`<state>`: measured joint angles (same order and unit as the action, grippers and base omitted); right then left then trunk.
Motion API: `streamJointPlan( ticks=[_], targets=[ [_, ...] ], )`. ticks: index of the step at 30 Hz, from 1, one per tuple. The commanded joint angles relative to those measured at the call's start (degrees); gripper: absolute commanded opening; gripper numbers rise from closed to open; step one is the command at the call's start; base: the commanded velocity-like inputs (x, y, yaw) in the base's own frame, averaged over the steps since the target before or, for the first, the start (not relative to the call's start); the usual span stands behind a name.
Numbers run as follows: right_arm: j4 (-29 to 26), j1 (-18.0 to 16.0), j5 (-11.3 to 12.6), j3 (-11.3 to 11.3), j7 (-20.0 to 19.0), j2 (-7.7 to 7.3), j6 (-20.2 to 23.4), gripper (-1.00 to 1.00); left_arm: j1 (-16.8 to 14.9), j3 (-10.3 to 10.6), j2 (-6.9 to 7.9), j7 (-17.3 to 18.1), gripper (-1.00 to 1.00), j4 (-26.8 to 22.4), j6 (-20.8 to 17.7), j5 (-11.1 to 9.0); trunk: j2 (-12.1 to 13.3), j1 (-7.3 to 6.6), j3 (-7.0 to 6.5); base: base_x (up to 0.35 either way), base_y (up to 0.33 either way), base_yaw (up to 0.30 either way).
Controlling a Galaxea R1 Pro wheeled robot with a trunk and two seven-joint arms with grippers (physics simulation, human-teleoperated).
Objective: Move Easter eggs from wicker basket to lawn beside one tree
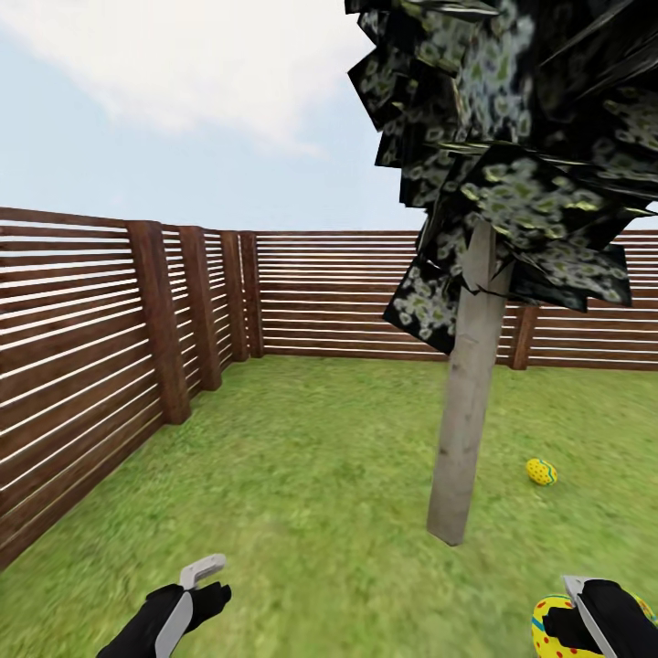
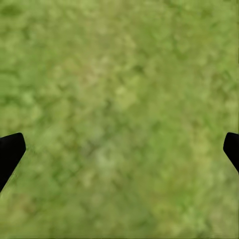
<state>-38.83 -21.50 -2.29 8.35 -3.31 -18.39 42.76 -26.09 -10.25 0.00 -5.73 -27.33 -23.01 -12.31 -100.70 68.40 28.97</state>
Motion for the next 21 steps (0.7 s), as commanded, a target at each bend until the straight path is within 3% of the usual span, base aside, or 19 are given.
streamJointPlan(
  ticks=[1,21],
  targets=[
    [-0.1,0.0,-0.2,0.2,-0.4,0.02,0.3,-1.00,0.0,0.0,0.00,0.1,1.00,-0.1,-0.3,-0.6,0.0,0.00,0.07,0.000,0.324,0.000],
    [-0.1,0.0,-0.3,0.1,-0.4,0.09,0.3,-1.00,0.0,0.0,0.00,0.5,1.00,-0.1,-0.3,-0.6,0.0,0.00,0.07,0.000,0.325,0.000]
  ],
)
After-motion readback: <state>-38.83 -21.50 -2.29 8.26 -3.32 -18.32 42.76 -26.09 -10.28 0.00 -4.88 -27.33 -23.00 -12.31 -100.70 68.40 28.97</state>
